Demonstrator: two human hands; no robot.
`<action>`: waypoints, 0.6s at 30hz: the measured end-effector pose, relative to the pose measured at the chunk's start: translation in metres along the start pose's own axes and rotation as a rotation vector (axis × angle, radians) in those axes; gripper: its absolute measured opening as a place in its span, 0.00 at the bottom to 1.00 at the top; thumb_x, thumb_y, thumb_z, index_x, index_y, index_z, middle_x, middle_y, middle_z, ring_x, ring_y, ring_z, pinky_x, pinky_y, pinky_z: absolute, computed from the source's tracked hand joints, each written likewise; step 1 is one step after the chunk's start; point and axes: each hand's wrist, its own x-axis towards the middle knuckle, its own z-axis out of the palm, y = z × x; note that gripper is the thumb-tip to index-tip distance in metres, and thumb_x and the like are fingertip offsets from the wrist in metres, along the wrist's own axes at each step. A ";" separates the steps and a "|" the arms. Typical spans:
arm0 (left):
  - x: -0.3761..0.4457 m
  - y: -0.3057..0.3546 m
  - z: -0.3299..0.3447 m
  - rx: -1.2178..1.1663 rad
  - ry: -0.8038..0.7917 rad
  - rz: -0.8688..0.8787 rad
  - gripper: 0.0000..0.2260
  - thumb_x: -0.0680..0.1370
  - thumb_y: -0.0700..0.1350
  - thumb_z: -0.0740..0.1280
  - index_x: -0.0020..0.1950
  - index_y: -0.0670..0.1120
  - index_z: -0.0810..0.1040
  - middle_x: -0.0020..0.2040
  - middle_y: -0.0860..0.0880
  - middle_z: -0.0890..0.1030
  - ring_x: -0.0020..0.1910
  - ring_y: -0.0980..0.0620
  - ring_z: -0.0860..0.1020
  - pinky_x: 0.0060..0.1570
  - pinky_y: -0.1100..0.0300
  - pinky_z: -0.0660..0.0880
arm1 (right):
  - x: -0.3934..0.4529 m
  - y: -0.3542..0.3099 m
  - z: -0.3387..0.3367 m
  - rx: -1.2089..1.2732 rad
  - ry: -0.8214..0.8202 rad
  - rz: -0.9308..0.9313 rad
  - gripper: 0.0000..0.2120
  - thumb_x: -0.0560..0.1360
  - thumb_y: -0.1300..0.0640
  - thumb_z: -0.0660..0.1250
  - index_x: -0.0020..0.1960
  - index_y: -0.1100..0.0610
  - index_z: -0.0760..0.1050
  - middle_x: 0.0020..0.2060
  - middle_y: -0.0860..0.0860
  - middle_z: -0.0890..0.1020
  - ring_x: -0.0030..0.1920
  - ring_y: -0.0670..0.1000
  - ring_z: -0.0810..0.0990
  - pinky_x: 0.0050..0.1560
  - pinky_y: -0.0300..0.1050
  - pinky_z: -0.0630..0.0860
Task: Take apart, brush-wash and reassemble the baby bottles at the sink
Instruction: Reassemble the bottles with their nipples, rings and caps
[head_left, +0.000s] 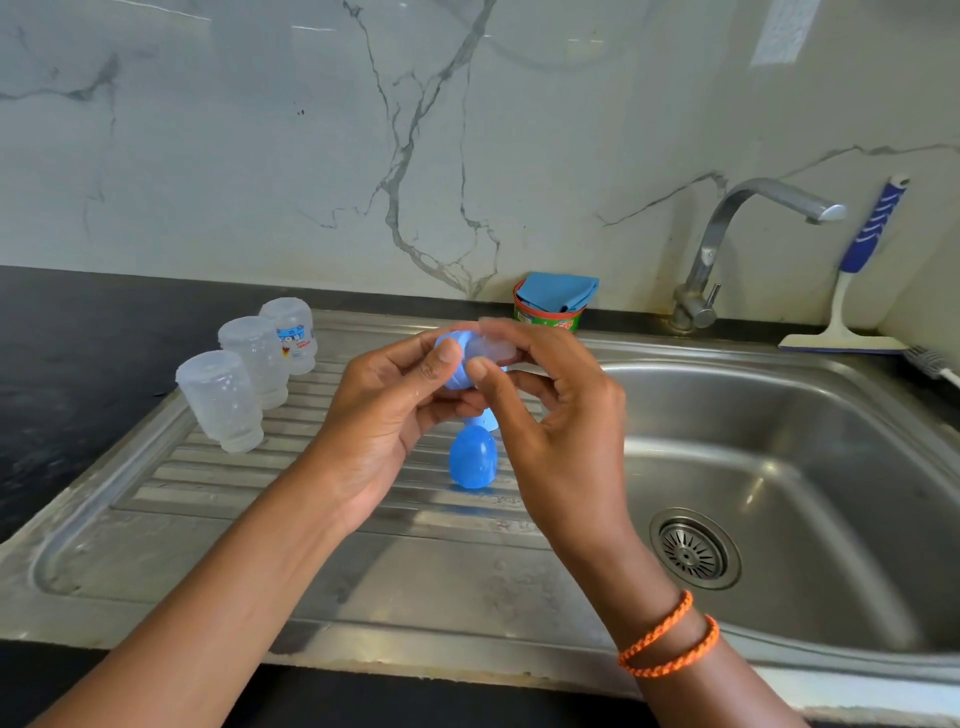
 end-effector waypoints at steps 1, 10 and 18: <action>0.000 0.001 -0.001 0.010 0.006 -0.004 0.19 0.79 0.52 0.71 0.62 0.39 0.84 0.58 0.31 0.83 0.52 0.36 0.81 0.53 0.51 0.82 | 0.001 -0.001 0.000 0.002 -0.034 -0.013 0.11 0.81 0.62 0.74 0.62 0.57 0.84 0.55 0.50 0.85 0.57 0.52 0.84 0.55 0.49 0.83; -0.001 0.006 0.002 0.107 0.050 -0.090 0.23 0.79 0.60 0.66 0.54 0.42 0.88 0.54 0.40 0.87 0.49 0.39 0.83 0.47 0.58 0.83 | 0.003 0.002 -0.007 -0.057 -0.127 -0.081 0.09 0.78 0.64 0.76 0.58 0.59 0.86 0.51 0.49 0.86 0.54 0.50 0.85 0.53 0.47 0.85; -0.004 0.001 0.008 0.107 0.064 -0.119 0.19 0.82 0.55 0.65 0.48 0.42 0.87 0.49 0.40 0.88 0.49 0.47 0.86 0.43 0.61 0.82 | 0.001 0.002 0.002 0.028 -0.076 0.057 0.09 0.73 0.67 0.76 0.47 0.55 0.84 0.42 0.48 0.85 0.46 0.53 0.85 0.49 0.57 0.84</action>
